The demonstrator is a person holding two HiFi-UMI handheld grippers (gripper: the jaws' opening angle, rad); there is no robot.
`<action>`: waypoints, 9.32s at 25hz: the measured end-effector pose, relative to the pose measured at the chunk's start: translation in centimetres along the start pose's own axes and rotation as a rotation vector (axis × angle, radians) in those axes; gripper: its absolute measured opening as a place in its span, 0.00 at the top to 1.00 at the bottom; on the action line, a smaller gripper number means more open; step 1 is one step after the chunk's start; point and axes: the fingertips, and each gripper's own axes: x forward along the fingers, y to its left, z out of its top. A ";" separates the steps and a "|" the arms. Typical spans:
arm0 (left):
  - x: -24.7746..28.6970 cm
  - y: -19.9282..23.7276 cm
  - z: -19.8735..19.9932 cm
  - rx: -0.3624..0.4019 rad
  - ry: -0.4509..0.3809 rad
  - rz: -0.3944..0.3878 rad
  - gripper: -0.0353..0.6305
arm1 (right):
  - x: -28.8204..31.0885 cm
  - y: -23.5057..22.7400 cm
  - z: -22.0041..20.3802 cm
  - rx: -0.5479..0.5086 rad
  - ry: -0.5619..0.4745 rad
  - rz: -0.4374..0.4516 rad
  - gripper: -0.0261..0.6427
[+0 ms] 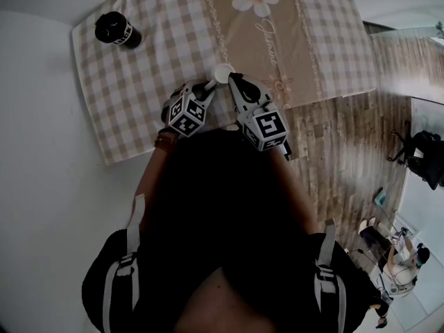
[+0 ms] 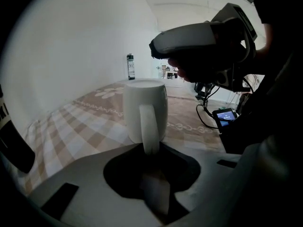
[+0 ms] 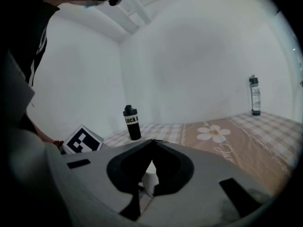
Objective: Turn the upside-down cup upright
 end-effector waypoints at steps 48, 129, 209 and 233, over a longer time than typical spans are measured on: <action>-0.8 0.5 0.9 -0.089 -0.138 -0.001 0.82 | -0.8 -0.7 -3.4 -0.001 0.079 0.004 0.96; -11.8 -2.0 11.2 0.030 -0.565 -0.276 0.48 | 1.6 3.6 -3.3 -0.630 0.150 0.197 0.37; -14.4 3.3 12.6 -0.240 -0.739 -0.210 0.46 | 1.2 2.4 -0.5 -0.565 -0.026 0.178 0.58; -15.7 1.9 10.8 -0.191 -0.853 -0.466 0.46 | -2.4 6.2 3.5 0.585 -0.066 0.930 0.88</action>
